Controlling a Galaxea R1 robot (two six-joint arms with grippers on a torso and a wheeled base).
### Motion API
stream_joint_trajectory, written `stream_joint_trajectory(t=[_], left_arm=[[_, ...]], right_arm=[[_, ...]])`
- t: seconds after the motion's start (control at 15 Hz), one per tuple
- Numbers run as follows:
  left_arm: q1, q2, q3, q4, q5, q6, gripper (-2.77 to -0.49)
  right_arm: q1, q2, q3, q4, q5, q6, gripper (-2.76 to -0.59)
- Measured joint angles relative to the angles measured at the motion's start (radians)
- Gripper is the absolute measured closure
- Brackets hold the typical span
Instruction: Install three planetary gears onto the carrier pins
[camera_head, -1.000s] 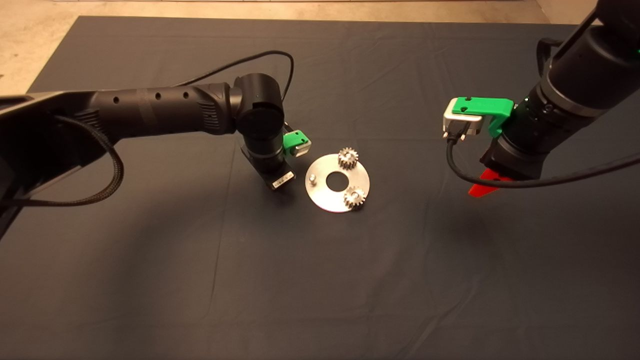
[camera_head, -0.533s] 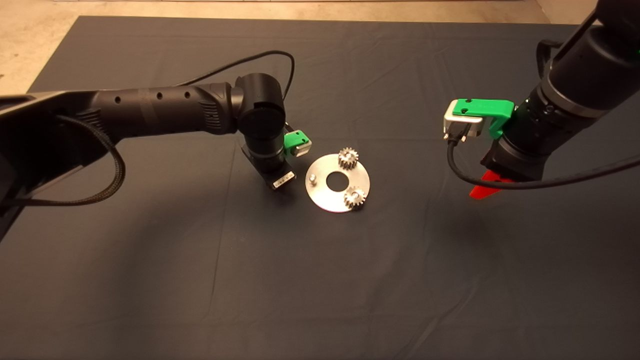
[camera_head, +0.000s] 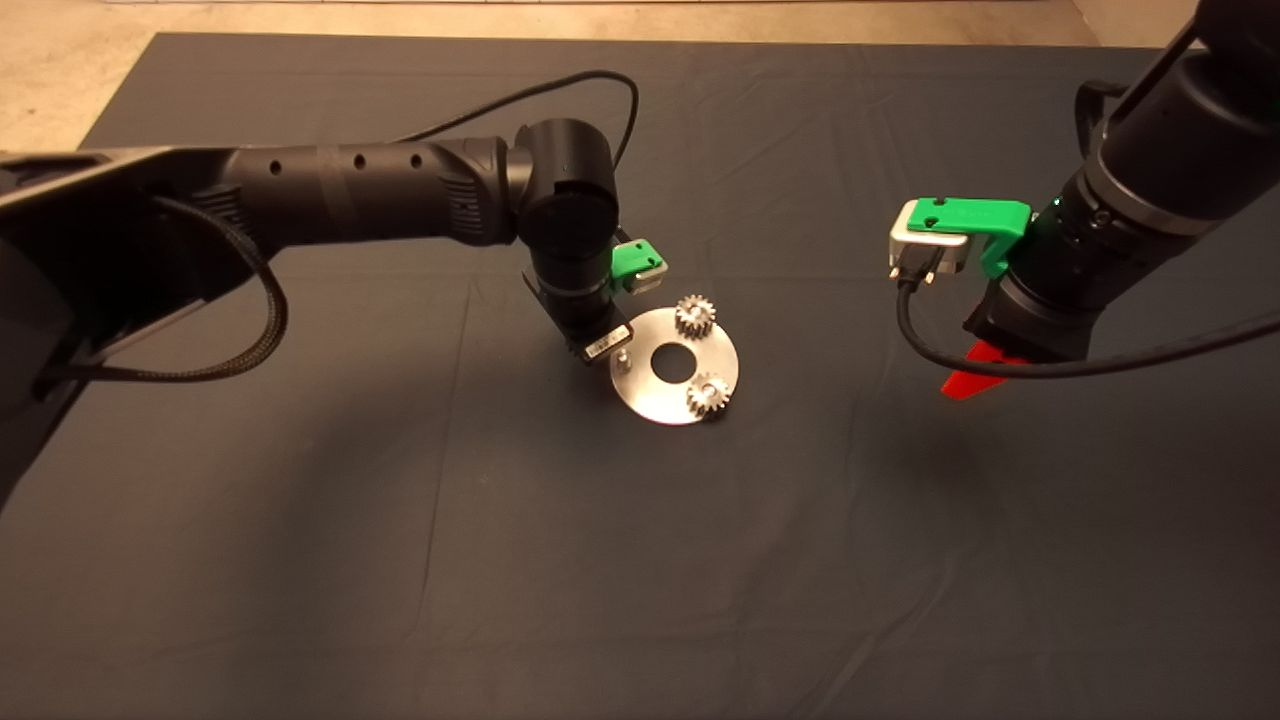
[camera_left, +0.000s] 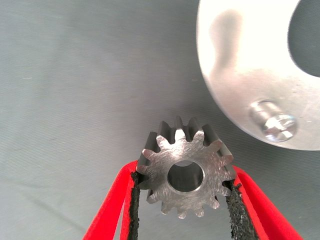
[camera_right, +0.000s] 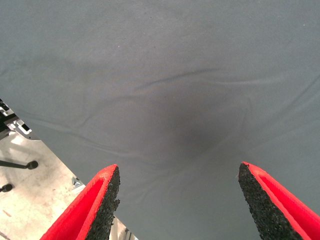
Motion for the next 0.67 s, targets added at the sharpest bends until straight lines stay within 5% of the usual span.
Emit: stream_joint_trajectory(t=[0.33, 0.67], left_arm=[[-0.009, 0.003, 0.000, -0.014, 0.004, 0.001, -0.98], [-0.051, 0.012, 0.000, -0.043, 0.004, 0.004, -0.98]], right_arm=[[0.000, -0.007, 0.000, 0.001, 0.001, 0.000, -1.75], [0.000, -0.013, 0.000, 0.003, 0.001, 0.000, -1.75]])
